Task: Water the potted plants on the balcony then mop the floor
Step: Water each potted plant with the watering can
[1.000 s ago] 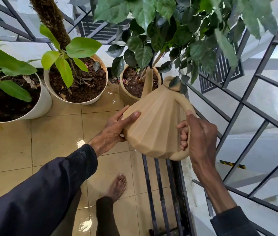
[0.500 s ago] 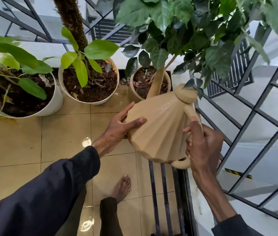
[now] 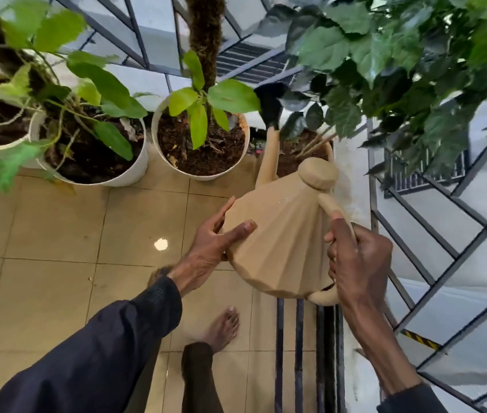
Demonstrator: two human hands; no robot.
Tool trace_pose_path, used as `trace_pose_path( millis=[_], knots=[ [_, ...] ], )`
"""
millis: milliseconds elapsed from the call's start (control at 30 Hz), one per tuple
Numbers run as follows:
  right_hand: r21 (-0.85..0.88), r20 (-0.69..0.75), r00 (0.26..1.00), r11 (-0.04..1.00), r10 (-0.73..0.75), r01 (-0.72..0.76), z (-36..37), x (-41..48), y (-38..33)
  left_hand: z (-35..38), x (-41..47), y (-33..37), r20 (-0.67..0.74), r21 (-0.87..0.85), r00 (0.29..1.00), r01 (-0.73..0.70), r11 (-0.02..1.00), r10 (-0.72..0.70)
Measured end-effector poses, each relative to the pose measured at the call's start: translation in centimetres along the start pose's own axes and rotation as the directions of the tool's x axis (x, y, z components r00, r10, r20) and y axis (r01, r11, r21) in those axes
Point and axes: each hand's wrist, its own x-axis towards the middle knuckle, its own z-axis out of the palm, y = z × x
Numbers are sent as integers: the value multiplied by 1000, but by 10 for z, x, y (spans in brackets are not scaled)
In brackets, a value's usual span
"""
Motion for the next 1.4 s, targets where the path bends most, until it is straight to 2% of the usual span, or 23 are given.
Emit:
trace_pose_path(
  millis=[267,467,800,1400],
  knots=[
    [-73,124,992,997,-28,37,34,-5,-13,-35,-33,-8,-111,-108,994,8,994,-20],
    [-105,184,982,992,-53,74,55,-5,-25,-50,-44,-2,-203,-119,977,40,992,-63],
    [-172,213,973,977,-85,123,80,4,-57,-60,-54,20,-194,-164,968,127,978,-158],
    [-191,265,963,976,-53,106,91,17,-79,-60,-61,43,-210,-211,956,162,964,-207]
  ],
)
